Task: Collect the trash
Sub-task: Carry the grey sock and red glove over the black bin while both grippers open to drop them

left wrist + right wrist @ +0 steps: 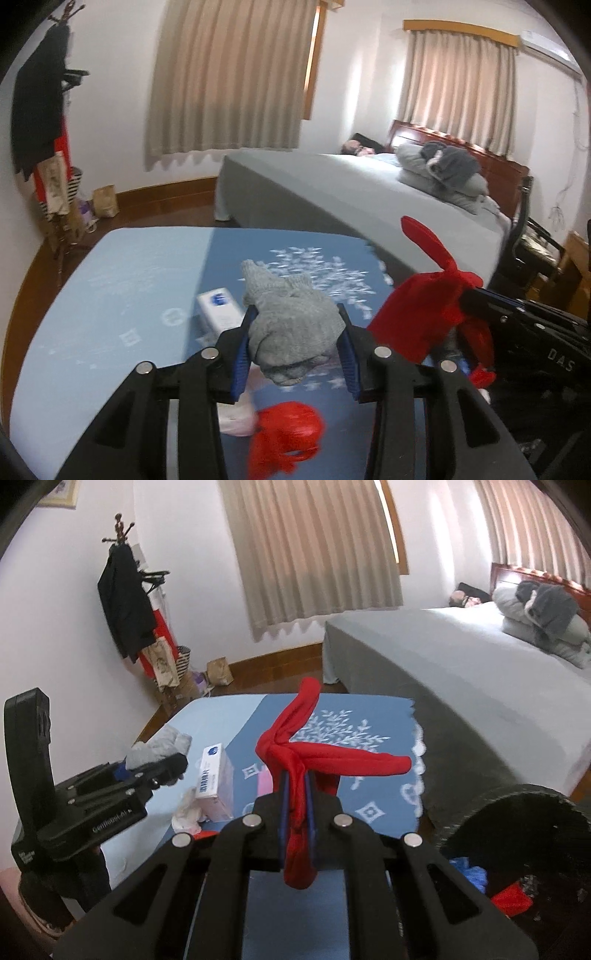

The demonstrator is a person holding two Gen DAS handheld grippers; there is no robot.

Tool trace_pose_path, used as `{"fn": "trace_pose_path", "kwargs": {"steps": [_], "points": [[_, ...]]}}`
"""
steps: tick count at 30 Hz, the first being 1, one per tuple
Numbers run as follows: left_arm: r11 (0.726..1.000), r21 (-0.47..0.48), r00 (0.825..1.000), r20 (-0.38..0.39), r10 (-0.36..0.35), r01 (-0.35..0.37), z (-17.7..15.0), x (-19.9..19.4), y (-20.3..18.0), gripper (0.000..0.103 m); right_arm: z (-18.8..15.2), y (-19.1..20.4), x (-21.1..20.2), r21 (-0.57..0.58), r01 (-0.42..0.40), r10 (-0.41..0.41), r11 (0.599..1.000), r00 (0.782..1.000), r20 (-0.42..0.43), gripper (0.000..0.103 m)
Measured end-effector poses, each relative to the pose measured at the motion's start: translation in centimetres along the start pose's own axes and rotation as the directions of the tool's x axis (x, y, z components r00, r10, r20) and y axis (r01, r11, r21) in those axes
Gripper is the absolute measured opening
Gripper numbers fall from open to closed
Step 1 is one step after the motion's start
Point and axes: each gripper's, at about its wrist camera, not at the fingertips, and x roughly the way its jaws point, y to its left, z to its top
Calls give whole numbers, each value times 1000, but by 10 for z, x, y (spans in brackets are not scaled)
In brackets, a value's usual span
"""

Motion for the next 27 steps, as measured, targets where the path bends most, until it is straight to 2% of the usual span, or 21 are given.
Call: {"fn": "trace_pose_path", "kwargs": {"steps": [8, 13, 20, 27], "points": [[994, 51, 995, -1, -100, 100, 6, 8, -54, 41, -3, -38, -38, 42, 83, -85, 996, 996, 39, 8], [982, 88, 986, -9, -169, 169, 6, 16, -94, 41, -11, -67, -62, 77, 148, -152, 986, 987, 52, 8], [956, 133, 965, -29, -260, 262, 0, 25, -146, 41, -29, -104, -88, 121, 241, -248, 963, 968, 45, 8], [920, 171, 936, -63, -346, 351, -13, 36, -197, 41, -51, -136, -109, 164, 322, -330, 933, 944, 25, 8]]}}
